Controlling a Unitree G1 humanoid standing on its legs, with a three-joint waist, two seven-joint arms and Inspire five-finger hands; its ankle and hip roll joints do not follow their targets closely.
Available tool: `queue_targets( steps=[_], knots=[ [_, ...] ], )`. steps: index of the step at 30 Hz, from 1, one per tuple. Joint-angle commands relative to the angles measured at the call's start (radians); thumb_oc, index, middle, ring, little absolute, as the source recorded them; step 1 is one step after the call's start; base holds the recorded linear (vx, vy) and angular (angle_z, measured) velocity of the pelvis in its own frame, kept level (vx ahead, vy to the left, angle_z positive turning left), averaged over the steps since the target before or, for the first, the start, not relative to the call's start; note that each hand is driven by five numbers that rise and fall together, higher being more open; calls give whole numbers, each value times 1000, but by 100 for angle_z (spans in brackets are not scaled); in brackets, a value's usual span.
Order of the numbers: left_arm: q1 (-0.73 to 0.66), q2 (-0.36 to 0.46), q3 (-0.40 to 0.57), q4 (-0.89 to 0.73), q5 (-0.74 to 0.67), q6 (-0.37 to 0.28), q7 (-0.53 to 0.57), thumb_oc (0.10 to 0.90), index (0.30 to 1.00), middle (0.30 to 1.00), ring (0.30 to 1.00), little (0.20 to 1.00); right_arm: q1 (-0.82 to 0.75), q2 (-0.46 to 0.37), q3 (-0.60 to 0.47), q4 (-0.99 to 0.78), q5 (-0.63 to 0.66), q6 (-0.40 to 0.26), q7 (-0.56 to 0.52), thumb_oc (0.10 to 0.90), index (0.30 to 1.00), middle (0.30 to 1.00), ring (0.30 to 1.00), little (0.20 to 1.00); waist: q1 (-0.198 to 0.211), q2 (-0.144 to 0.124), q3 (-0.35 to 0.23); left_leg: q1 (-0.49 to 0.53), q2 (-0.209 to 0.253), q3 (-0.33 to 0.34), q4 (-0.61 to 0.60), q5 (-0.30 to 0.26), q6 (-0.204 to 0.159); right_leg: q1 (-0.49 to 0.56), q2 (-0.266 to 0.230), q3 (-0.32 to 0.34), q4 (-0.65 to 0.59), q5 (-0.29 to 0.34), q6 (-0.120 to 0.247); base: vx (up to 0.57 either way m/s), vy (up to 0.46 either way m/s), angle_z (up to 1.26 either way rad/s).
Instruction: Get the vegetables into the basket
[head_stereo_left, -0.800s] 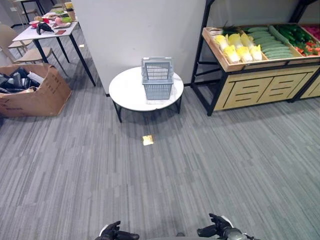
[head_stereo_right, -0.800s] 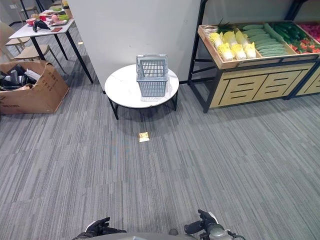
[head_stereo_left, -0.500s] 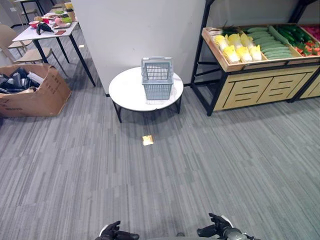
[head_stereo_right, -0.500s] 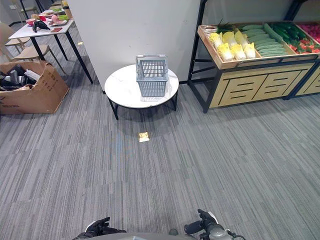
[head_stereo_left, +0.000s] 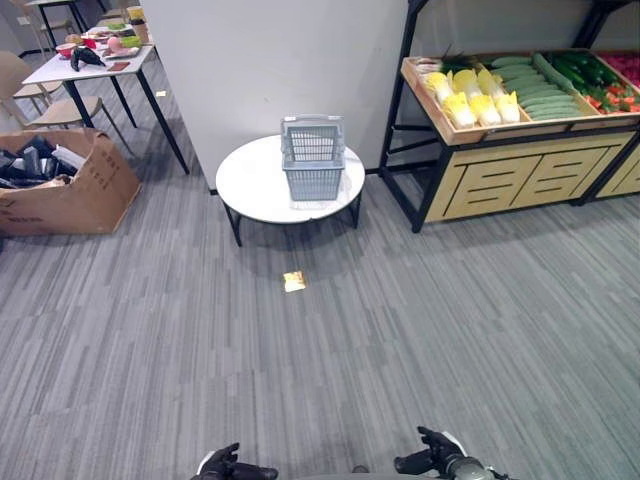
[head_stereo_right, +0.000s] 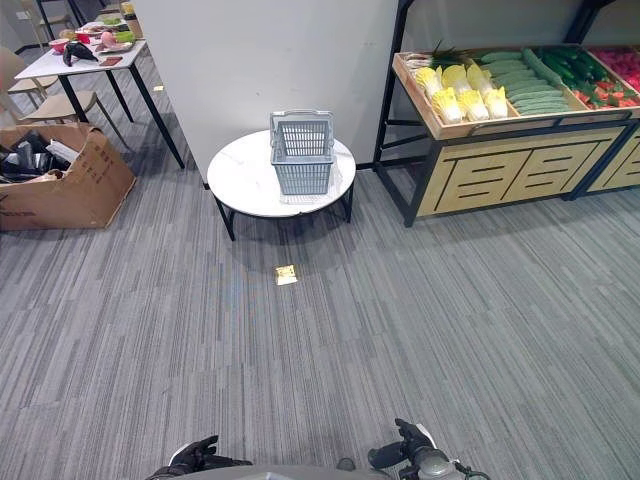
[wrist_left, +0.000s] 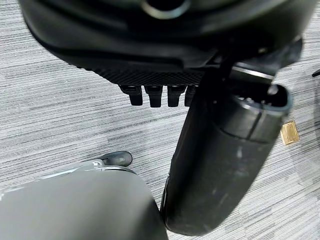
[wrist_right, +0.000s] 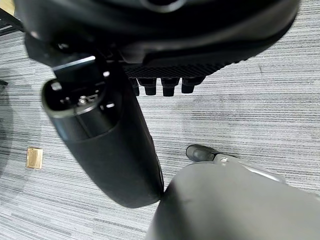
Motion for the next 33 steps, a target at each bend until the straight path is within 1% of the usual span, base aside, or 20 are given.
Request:
queue_targets(
  steps=[1,9,12,14,17,19,21,23,25,26,27,28,29,32,33],
  knots=[
    [-22,-29,14,45,-13,-19,3,900,1000,1000,1000,1000,16,25,68,52,-5,-3,-1,900,1000,1000,1000,1000,5,-48,-6,-2,68,-14,-56,61,-40,11,-76,28,0,47,61,0,0,0],
    [-27,-25,11,43,-10,-17,3,900,1000,1000,1000,1000,11,19,70,47,-2,-2,-1,900,1000,1000,1000,1000,5,-49,6,-6,75,-18,-56,68,-44,9,-70,25,0,45,58,1,-12,0],
    [-36,-16,12,41,-11,-15,5,900,1000,1000,1000,1000,3,7,63,46,-1,0,-1,900,1000,1000,1000,1000,5,-49,26,-13,81,-27,-56,77,-45,4,-65,19,11,41,46,-12,-44,1],
    [-36,-16,12,41,-11,-15,5,900,1000,1000,1000,1000,3,7,63,46,-1,0,-1,900,1000,1000,1000,1000,5,-49,26,-13,81,-27,-56,78,-45,4,-65,19,11,41,46,-5,-16,6],
    [-62,-2,7,34,-13,-15,13,900,1000,1000,1000,1000,-19,-16,45,48,10,2,-11,900,1000,1000,1000,1000,2,-43,62,-45,94,-36,-48,92,-49,-58,-51,11,91,13,34,-67,-67,7],
    [-78,7,6,31,-16,-16,21,900,1000,1000,1000,1000,-31,-27,43,47,12,1,-17,900,1000,1000,1000,1000,1,-42,81,-70,101,-43,-37,101,-53,-88,-43,3,120,4,28,-49,-86,5],
    [-81,8,5,30,-17,-16,22,900,1000,1000,1000,1000,-32,-31,41,48,12,1,-19,900,1000,1000,1000,1000,0,-42,84,-78,102,-47,-33,102,-54,-98,-43,2,126,2,27,-8,-77,12],
    [-96,12,13,26,-31,-18,29,900,1000,1000,1000,1000,-40,-44,39,47,14,-2,-28,900,1000,1000,1000,1000,3,-45,100,-120,106,-60,7,105,-60,-114,-39,-14,131,-1,18,34,-145,18],
    [-98,12,14,25,-39,-20,32,900,1000,1000,1000,1000,-42,-45,39,44,13,-3,-31,900,1000,1000,1000,1000,2,-46,103,-130,105,-64,20,104,-61,-118,-40,-18,132,1,18,43,-81,20],
    [-100,9,16,19,-49,-22,31,900,1000,1000,1000,1000,-42,-53,35,39,13,-5,-33,900,1000,1000,1000,1000,1,-50,109,-153,102,-64,80,86,-61,-117,-42,-14,128,5,14,47,-55,25],
    [-100,9,16,19,-49,-22,31,900,1000,1000,1000,1000,-42,-53,35,39,13,-5,-33,900,1000,1000,1000,1000,1,-50,109,-154,102,-65,82,85,-61,-117,-42,-14,128,5,14,83,-85,11],
    [-100,5,12,15,-50,-23,31,900,1000,1000,1000,1000,-41,-63,30,38,13,-6,-35,900,1000,1000,1000,1000,3,-50,118,-179,96,-64,144,79,-61,-109,-46,-14,122,7,9,35,-30,2],
    [-100,5,12,15,-50,-23,31,900,1000,1000,1000,1000,-41,-64,30,38,13,-6,-35,900,1000,1000,1000,1000,3,-49,117,-180,96,-64,146,78,-62,-109,-46,-14,122,7,9,65,-46,-2],
    [-97,0,8,8,-51,-26,30,900,1000,1000,1000,1000,-35,-75,22,40,11,-8,-36,900,1000,1000,1000,1000,2,-51,128,-234,83,-59,271,89,-66,-78,-53,-14,118,-5,-2,66,-11,16],
    [-97,0,8,8,-51,-26,30,900,1000,1000,1000,1000,-35,-75,22,40,11,-8,-36,900,1000,1000,1000,1000,1,-51,128,-235,84,-59,274,87,-66,-78,-53,-15,118,-5,-2,31,2,17]
  ],
)
